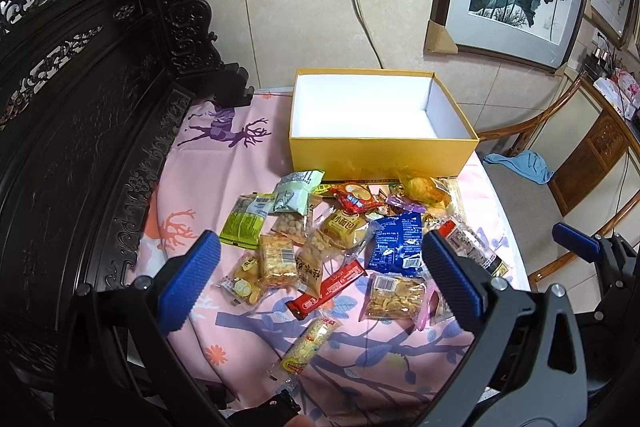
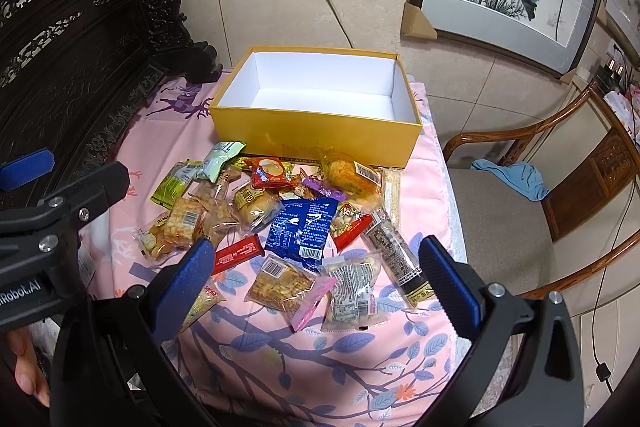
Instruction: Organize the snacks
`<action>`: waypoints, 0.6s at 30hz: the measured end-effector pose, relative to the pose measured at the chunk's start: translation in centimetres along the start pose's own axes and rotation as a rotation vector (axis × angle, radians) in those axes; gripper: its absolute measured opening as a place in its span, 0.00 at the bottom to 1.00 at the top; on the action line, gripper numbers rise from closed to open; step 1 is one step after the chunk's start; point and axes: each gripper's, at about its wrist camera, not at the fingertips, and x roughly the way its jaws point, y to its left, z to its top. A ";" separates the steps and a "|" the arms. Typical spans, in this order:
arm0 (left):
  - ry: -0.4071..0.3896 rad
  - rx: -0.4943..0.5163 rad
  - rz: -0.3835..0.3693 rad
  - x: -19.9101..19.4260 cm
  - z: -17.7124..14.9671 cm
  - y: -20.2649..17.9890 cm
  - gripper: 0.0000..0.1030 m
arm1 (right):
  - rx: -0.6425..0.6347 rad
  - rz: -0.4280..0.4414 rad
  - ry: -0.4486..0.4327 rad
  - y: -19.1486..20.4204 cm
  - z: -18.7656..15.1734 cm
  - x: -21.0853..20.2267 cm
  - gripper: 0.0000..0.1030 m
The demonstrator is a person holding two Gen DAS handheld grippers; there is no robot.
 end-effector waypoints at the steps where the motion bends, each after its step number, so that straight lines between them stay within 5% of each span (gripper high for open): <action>1: -0.001 0.000 0.000 0.0 0.1 0.0 0.98 | 0.000 0.000 0.000 0.0 0.0 0.0 0.99; 18: 0.004 -0.001 -0.002 0.0 -0.4 -0.2 0.98 | 0.000 0.001 0.002 0.0 0.0 0.0 0.99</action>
